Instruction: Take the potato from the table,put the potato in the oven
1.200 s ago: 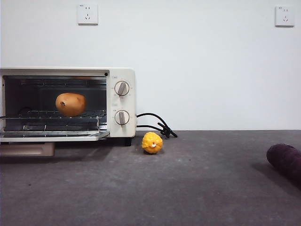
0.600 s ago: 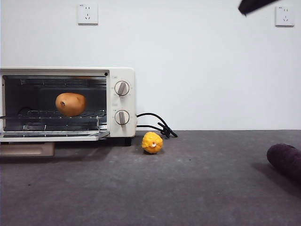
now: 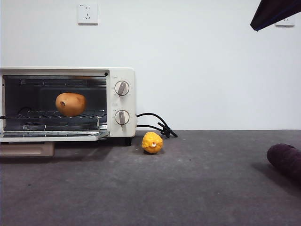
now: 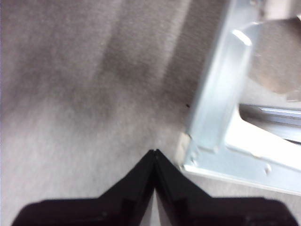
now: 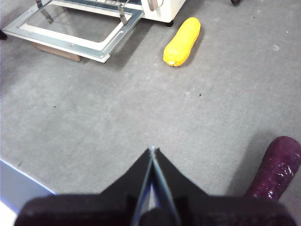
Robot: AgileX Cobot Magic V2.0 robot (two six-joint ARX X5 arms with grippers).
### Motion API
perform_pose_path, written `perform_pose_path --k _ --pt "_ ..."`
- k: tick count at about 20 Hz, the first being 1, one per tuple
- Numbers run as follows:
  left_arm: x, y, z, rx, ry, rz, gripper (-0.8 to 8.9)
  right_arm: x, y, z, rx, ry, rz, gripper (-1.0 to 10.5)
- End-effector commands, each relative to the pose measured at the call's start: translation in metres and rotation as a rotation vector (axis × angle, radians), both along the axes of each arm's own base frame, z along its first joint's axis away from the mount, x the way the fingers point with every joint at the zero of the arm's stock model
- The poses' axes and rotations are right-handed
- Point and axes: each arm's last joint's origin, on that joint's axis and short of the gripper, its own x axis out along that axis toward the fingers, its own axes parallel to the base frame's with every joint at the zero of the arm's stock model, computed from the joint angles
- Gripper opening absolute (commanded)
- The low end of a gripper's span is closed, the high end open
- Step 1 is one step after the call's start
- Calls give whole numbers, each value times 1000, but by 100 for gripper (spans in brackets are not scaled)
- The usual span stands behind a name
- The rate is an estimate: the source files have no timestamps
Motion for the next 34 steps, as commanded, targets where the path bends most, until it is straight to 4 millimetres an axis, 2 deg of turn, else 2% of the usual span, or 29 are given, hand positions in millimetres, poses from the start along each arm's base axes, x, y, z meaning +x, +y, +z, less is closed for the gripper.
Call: perform_pose_path --k 1,4,7,15,19,27,34 --pt "2 1 -11 -36 14 10 -8 0 0 -3 6 12 -5 -4" --pt "5 1 -16 -95 -9 9 -8 0 0 -3 10 14 -10 -4" --pt "6 1 -16 -98 -18 18 -8 0 0 -3 10 14 -10 -4" --pt "8 -1 -12 -267 -92 26 -8 0 0 -3 10 14 -9 -4" --pt "13 -1 -8 -387 -170 41 -8 1 0 -3 11 13 -9 -4" --pt "22 2 -1 -485 -249 81 -8 1 1 -2 18 7 -10 -3" --pt "36 9 12 -554 -341 156 -8 2 2 0 39 -9 -11 -3"
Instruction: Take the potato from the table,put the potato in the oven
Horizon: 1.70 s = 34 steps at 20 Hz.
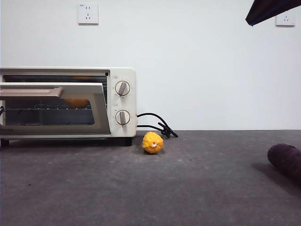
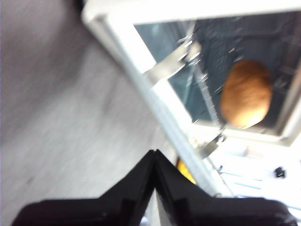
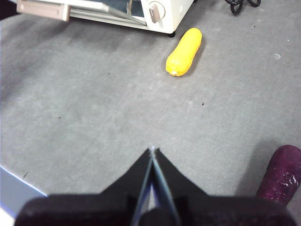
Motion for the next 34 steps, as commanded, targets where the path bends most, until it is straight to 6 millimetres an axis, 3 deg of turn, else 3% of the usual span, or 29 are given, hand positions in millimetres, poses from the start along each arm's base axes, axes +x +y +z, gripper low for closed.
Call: perform_pose_path --k 1,7,16,19,22,25,28,34 --pt "5 1 5 -61 -2 36 -8 0 1 -3 4 11 -6 -3" --pt "18 4 18 -121 -76 85 -8 3 4 -6 -5 31 -16 -3" --pt "36 -10 36 -145 -175 47 -8 9 10 -9 -14 30 -25 1" --pt "34 -21 53 -130 -215 12 -8 9 9 -9 -25 18 -50 1" --pt "25 -38 85 -71 -311 -41 -8 8 8 -10 -39 29 -50 1" --pt "-2 -59 127 58 -454 -114 -5 7 7 -13 -61 46 -50 1" --pt "-48 -83 166 282 -575 -155 -5 6 6 -15 -83 63 -50 1" --pt "-155 -125 206 859 -542 -7 -5 6 5 -16 -99 76 -51 1"
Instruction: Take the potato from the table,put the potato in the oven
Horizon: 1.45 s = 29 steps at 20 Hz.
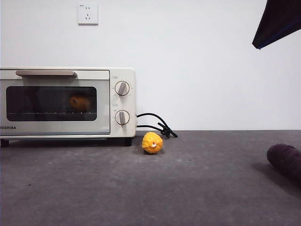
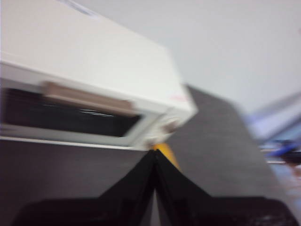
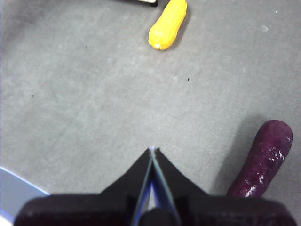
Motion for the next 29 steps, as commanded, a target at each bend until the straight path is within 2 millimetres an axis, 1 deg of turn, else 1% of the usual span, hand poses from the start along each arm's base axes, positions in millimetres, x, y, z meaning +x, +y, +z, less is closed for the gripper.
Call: perform_pose_path --k 1,3,4,7,9,11,15,16,18,20,21,23,24,26,28,29 --pt "-29 -11 8 244 -39 94 -5 0 0 -3 1 3 -9 1" --pt "-47 -22 10 298 -40 121 -5 0 0 -4 -4 7 -9 1" --pt "-52 -27 11 302 -44 103 -5 0 0 -4 -4 7 -9 1" --pt "-60 -38 8 276 -23 -2 -4 0 0 -4 -4 7 -9 1" --pt "-58 -41 7 266 -17 -40 -4 0 0 -4 -4 7 -9 1" --pt "-51 -40 5 264 4 -44 -4 0 0 -4 -4 7 -9 1" --pt "-29 -39 -4 266 79 -55 -4 0 0 -4 -4 7 -9 1" --pt "-25 -39 -6 278 92 -56 -4 0 0 -4 -3 7 -9 1" --pt "-18 -36 -8 390 84 -22 -4 0 0 -4 -3 7 -9 1" --pt "-19 -36 -6 482 52 51 -4 0 0 -4 -4 7 -9 1" --pt "-22 -36 -3 502 2 98 -4 0 0 -4 -4 7 -9 1" --pt "-33 -37 0 504 -123 134 -4 0 0 -4 -4 7 -9 1" --pt "-37 -38 -3 501 -176 141 -4 0 0 -3 -3 7 -9 1" --pt "-45 -39 -21 497 -261 155 -4 0 0 -4 -3 7 -9 1" --pt "-50 -39 -53 496 -292 164 -4 0 0 -4 -3 7 -9 1" --pt "-51 -39 -76 496 -290 163 -4 0 0 -4 -3 7 -9 1"
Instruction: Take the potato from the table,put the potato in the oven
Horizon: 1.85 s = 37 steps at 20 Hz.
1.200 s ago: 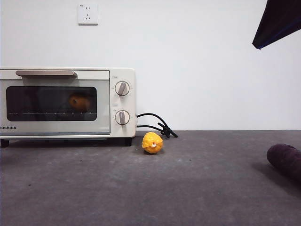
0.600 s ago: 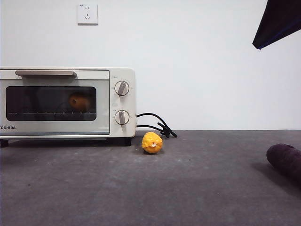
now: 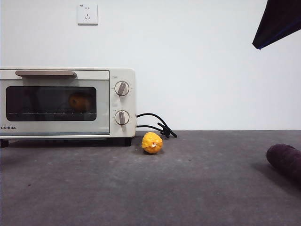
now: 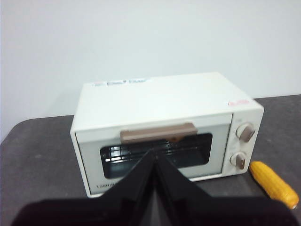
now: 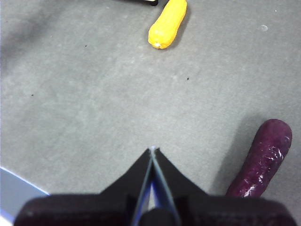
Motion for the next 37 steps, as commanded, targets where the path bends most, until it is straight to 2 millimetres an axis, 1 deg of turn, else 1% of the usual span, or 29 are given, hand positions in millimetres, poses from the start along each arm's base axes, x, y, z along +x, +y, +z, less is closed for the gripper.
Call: perform_pose_path --k 1,2,4,6,8,11,16,20,25,27,30,37 --pt "2 0 -52 11 39 3 -4 0 0 -3 -3 6 -9 1" --pt "1 0 -75 11 31 7 -4 0 0 -3 -2 6 -9 1" --pt "-2 0 -112 12 0 7 -4 0 0 -3 -2 6 -8 1" --pt "-7 0 -140 12 -3 7 -4 0 0 -3 -2 6 -9 1" --pt "-11 0 -160 12 12 7 -4 0 0 -3 -3 6 -9 1" --pt "-15 0 -178 11 30 6 -4 0 0 -3 -2 6 -9 1" --pt "-20 0 -191 14 57 11 -4 0 0 -3 -2 6 -8 1" --pt "-26 2 -198 28 123 107 -4 0 0 -3 -3 6 -9 1" --pt "-29 2 -192 30 37 110 -4 0 0 -3 -2 6 -9 1" --pt "-29 2 -192 25 37 106 -4 0 0 -4 -4 8 -8 1" --pt "-29 1 -191 -7 34 54 -4 0 0 -4 -4 8 -8 1" --pt "-29 1 -192 -7 46 54 -4 0 0 -3 -3 7 -9 1"
